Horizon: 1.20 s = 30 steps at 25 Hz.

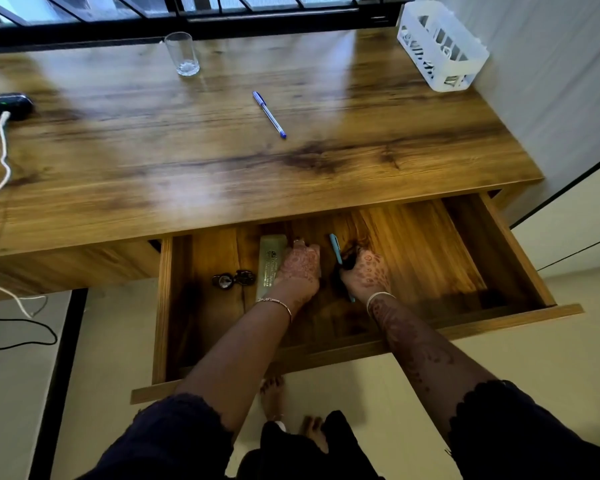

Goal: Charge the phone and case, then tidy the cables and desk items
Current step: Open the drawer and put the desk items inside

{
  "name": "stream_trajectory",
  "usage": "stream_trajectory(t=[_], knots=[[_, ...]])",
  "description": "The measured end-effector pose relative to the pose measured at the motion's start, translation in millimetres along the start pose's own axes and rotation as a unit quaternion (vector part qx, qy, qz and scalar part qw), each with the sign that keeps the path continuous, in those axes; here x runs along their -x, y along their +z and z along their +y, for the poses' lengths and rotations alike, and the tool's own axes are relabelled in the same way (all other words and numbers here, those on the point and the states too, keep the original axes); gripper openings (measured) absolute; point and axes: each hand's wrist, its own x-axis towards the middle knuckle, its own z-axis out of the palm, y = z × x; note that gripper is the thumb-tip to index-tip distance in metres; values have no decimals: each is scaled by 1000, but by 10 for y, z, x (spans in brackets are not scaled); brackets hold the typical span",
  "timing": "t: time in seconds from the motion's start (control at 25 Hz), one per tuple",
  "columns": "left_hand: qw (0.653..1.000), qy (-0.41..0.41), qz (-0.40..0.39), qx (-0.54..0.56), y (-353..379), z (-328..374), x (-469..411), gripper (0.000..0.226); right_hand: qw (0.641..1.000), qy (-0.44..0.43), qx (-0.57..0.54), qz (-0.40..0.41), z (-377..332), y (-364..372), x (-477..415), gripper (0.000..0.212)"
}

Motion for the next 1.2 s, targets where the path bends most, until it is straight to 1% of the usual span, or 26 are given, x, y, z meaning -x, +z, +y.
stream_trajectory(t=[0.08,0.2,0.24,0.32,0.64,0.72,0.76,0.84,0.88,0.96,1.08,1.2], knots=[[998,-6,60,-13,28,-79,65,48,1000,-5,-2,3,10,-8,-9,24],[988,-58,141,-13,85,-270,175,36,1000,-5,-6,17,2,-9,-6,26],[985,-81,151,2,94,-337,205,33,1000,-7,-10,19,-5,-6,-4,27],[982,-108,150,31,112,-436,252,34,1000,-12,-15,21,-15,6,-1,28],[988,-74,128,49,162,-414,271,42,999,-29,26,9,-19,41,16,33],[989,-69,124,48,137,-418,297,42,999,-32,14,27,-52,11,59,36],[989,-62,127,46,111,-416,325,42,997,-41,12,57,-93,-14,100,39],[986,-38,157,29,13,-396,384,43,986,-85,13,142,-252,-85,187,41],[983,-23,181,15,-66,-384,395,44,977,-116,6,178,-366,-125,205,38],[973,8,232,3,-293,-368,402,43,960,-175,-21,218,-635,-202,205,30],[952,12,303,35,-711,-440,358,36,946,-223,-41,234,-1031,-291,90,22],[937,-7,336,96,-1057,-609,202,33,954,-228,2,195,-1325,-276,-208,27]])
